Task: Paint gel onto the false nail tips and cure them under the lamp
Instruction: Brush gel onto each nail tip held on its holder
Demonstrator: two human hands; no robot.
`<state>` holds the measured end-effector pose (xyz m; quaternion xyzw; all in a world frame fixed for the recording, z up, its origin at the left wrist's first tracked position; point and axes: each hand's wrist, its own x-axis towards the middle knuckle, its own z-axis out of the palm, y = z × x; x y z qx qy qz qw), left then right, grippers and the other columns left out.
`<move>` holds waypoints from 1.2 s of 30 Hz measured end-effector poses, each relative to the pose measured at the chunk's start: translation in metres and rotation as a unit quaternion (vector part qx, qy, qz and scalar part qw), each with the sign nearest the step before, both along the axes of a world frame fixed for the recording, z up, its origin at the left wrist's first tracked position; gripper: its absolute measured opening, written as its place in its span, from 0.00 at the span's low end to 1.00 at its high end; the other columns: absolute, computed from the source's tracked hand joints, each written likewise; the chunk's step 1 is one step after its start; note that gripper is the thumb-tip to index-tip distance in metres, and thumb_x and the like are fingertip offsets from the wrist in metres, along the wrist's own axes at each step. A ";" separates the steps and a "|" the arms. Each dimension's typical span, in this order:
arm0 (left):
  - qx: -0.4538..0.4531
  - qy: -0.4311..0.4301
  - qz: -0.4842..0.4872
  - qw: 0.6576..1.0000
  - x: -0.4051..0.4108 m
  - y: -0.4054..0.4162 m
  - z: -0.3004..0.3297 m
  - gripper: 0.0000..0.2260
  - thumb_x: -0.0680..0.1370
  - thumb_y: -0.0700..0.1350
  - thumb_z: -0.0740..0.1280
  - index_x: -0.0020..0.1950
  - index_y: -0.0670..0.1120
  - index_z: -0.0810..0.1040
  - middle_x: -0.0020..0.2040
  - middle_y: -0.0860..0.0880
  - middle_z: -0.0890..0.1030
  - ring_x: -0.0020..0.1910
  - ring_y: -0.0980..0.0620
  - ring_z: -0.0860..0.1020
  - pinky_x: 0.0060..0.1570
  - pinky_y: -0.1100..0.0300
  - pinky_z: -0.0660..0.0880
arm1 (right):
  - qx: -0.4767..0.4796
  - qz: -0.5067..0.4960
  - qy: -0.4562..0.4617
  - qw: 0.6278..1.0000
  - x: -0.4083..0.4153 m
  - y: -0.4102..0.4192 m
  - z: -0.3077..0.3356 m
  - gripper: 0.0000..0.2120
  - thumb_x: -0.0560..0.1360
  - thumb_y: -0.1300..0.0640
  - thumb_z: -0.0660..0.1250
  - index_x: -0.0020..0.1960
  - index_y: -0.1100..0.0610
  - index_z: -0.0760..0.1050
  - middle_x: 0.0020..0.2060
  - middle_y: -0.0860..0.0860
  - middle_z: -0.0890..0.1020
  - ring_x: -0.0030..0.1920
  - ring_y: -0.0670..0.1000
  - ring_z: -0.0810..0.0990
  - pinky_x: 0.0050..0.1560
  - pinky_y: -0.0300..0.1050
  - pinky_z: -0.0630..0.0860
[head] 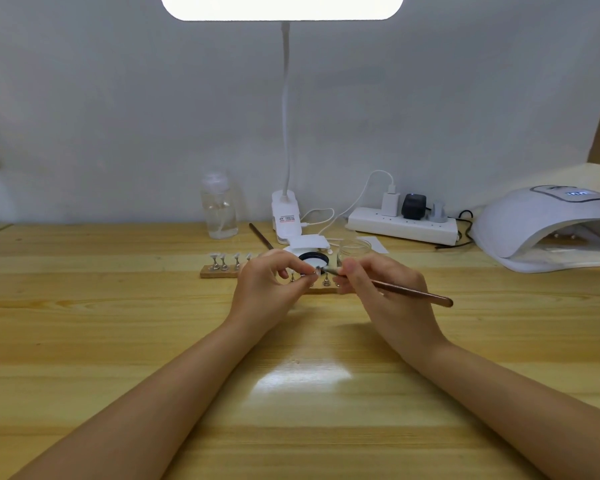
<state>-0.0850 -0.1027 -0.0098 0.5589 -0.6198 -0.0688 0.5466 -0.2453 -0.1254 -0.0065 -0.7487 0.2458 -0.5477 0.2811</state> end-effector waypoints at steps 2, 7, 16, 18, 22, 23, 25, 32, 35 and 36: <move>0.000 0.002 0.001 1.000 0.000 0.000 0.000 0.07 0.67 0.41 0.75 0.36 0.53 0.81 0.37 0.56 0.80 0.37 0.55 0.73 0.53 0.39 0.69 | 0.032 0.019 0.004 0.999 0.001 0.002 -0.001 0.15 0.72 0.48 0.60 0.37 0.56 0.79 0.29 0.51 0.82 0.30 0.46 0.81 0.34 0.36 0.77; 0.004 0.001 -0.001 1.000 0.000 0.000 0.000 0.06 0.67 0.41 0.75 0.36 0.51 0.81 0.37 0.56 0.80 0.38 0.54 0.73 0.53 0.42 0.70 | 0.019 0.008 -0.032 0.999 0.000 0.002 -0.001 0.13 0.74 0.51 0.58 0.38 0.53 0.78 0.32 0.50 0.82 0.32 0.44 0.82 0.35 0.34 0.77; 0.006 0.002 0.004 1.000 0.000 0.000 -0.001 0.04 0.68 0.41 0.74 0.37 0.49 0.81 0.38 0.54 0.80 0.37 0.57 0.71 0.55 0.41 0.68 | 0.006 0.005 -0.026 1.000 0.000 0.002 -0.001 0.13 0.75 0.51 0.57 0.37 0.51 0.77 0.31 0.49 0.81 0.32 0.44 0.81 0.35 0.34 0.77; 0.006 -0.001 0.005 1.000 0.000 0.000 0.000 0.04 0.68 0.41 0.74 0.37 0.48 0.82 0.38 0.54 0.80 0.37 0.56 0.72 0.54 0.41 0.68 | 0.008 0.001 -0.016 1.000 0.001 0.001 0.001 0.12 0.75 0.50 0.57 0.38 0.50 0.76 0.32 0.47 0.81 0.34 0.43 0.81 0.36 0.35 0.77; 0.005 -0.005 0.005 1.000 0.000 0.001 0.001 0.03 0.68 0.41 0.74 0.38 0.47 0.82 0.39 0.52 0.80 0.38 0.54 0.72 0.54 0.40 0.69 | 0.050 0.026 -0.026 0.998 0.000 0.003 -0.001 0.15 0.73 0.47 0.58 0.35 0.53 0.78 0.28 0.50 0.81 0.28 0.47 0.80 0.32 0.36 0.77; 0.005 -0.005 0.005 1.000 0.000 0.001 0.001 0.03 0.68 0.41 0.74 0.37 0.48 0.82 0.39 0.53 0.80 0.37 0.55 0.72 0.54 0.40 0.69 | 0.036 0.019 -0.028 0.999 0.000 0.003 -0.001 0.15 0.73 0.48 0.58 0.35 0.53 0.78 0.28 0.50 0.81 0.29 0.46 0.80 0.32 0.36 0.77; 0.005 -0.003 0.007 1.000 0.000 0.001 0.000 0.03 0.68 0.41 0.74 0.37 0.48 0.82 0.38 0.53 0.80 0.37 0.56 0.71 0.54 0.40 0.68 | 0.004 -0.004 -0.016 1.000 0.000 0.002 -0.001 0.13 0.74 0.50 0.57 0.37 0.50 0.77 0.31 0.49 0.82 0.32 0.44 0.81 0.35 0.36 0.77; 0.000 -0.005 0.005 1.000 0.001 0.000 -0.001 0.04 0.68 0.40 0.74 0.37 0.47 0.82 0.37 0.54 0.79 0.36 0.57 0.71 0.50 0.47 0.71 | 0.024 0.010 -0.025 0.999 0.001 0.002 -0.001 0.14 0.74 0.49 0.57 0.36 0.52 0.77 0.29 0.49 0.81 0.30 0.45 0.80 0.33 0.35 0.77; -0.003 -0.004 0.003 1.000 0.001 0.000 -0.001 0.04 0.67 0.40 0.74 0.37 0.47 0.82 0.37 0.54 0.79 0.36 0.57 0.71 0.49 0.47 0.71 | 0.010 -0.011 -0.004 1.000 0.001 0.001 0.001 0.12 0.74 0.50 0.57 0.37 0.49 0.77 0.32 0.46 0.81 0.34 0.43 0.81 0.37 0.36 0.77; -0.004 -0.003 0.004 1.000 0.001 0.000 -0.001 0.04 0.67 0.40 0.74 0.37 0.47 0.82 0.37 0.55 0.79 0.36 0.57 0.71 0.50 0.47 0.71 | 0.024 -0.003 -0.003 1.000 0.001 0.001 0.000 0.13 0.74 0.49 0.57 0.37 0.50 0.77 0.32 0.47 0.81 0.33 0.43 0.81 0.37 0.35 0.77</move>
